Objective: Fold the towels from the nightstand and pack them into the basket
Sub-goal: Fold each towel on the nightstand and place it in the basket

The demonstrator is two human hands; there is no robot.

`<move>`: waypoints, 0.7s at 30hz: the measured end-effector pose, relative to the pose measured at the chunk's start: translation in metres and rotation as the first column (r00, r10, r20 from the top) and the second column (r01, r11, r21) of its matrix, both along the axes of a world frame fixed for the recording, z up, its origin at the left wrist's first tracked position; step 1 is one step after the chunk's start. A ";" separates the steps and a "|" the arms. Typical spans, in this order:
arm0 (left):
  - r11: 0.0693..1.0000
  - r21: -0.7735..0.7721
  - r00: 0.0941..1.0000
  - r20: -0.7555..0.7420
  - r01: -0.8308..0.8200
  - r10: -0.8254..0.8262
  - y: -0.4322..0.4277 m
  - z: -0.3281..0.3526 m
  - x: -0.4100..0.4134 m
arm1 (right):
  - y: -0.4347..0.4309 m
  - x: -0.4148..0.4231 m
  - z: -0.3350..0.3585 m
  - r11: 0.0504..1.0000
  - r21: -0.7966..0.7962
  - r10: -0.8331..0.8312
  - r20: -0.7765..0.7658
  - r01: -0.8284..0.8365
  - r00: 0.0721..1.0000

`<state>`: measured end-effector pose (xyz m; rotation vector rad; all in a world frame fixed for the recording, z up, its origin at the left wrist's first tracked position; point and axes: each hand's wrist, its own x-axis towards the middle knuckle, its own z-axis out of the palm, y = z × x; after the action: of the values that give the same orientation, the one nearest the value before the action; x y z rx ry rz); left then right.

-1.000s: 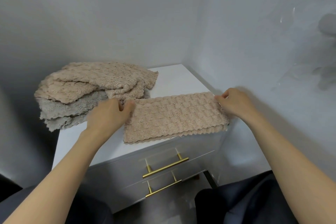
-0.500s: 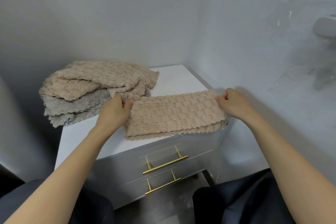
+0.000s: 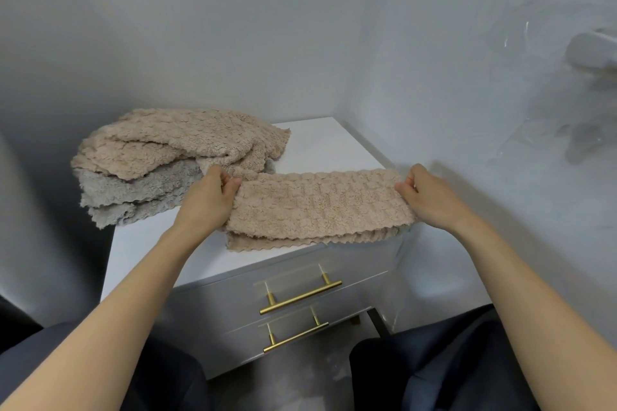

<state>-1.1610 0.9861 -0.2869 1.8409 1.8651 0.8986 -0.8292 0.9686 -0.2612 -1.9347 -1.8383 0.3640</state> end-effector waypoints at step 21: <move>0.920 0.327 0.901 -0.429 0.215 -0.059 -0.027 0.009 0.048 | -0.013 -0.053 0.000 0.969 0.239 0.016 0.166 -0.056 0.986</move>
<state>-1.1128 0.9592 -0.2780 2.5309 1.8507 0.9091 -0.8820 0.9552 -0.2611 -1.8093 -1.9215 -0.0117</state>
